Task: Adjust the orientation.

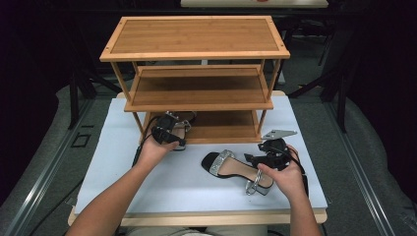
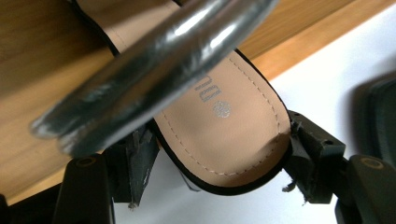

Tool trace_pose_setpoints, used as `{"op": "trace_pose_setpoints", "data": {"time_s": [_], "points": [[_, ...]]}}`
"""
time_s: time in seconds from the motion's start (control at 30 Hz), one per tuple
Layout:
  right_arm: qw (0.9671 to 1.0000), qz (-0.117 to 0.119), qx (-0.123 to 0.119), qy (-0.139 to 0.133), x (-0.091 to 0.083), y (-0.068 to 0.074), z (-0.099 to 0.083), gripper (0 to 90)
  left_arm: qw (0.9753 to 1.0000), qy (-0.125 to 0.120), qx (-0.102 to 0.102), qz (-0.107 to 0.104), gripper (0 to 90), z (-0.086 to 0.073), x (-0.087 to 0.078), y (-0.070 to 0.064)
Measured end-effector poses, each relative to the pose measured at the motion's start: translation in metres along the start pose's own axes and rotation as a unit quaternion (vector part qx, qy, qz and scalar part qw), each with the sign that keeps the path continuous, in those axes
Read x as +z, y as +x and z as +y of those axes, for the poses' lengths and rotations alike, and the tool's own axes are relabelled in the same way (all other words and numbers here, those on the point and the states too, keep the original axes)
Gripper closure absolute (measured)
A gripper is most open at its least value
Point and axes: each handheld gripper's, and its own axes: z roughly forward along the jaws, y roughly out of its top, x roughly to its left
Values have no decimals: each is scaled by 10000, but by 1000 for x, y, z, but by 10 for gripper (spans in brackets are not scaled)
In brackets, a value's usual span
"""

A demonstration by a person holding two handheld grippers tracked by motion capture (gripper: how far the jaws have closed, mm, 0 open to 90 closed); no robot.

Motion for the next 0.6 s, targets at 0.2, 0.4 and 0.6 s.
{"op": "trace_pose_setpoints", "data": {"time_s": [0.2, 0.4, 0.6], "points": [[10000, 14, 3, 22, 2, 0, 0, 331, 9999, -64, 62, -105, 316, -1, 2, 7], [10000, -25, -18, 42, 4, 3, 0, 331, 9995, -91, -194, -243, 310, -8, -5, 2], [10000, -13, -28, 94, 5, 4, 2, 331, 9969, -355, -278, -642, 334, -36, -28, 11]]}}
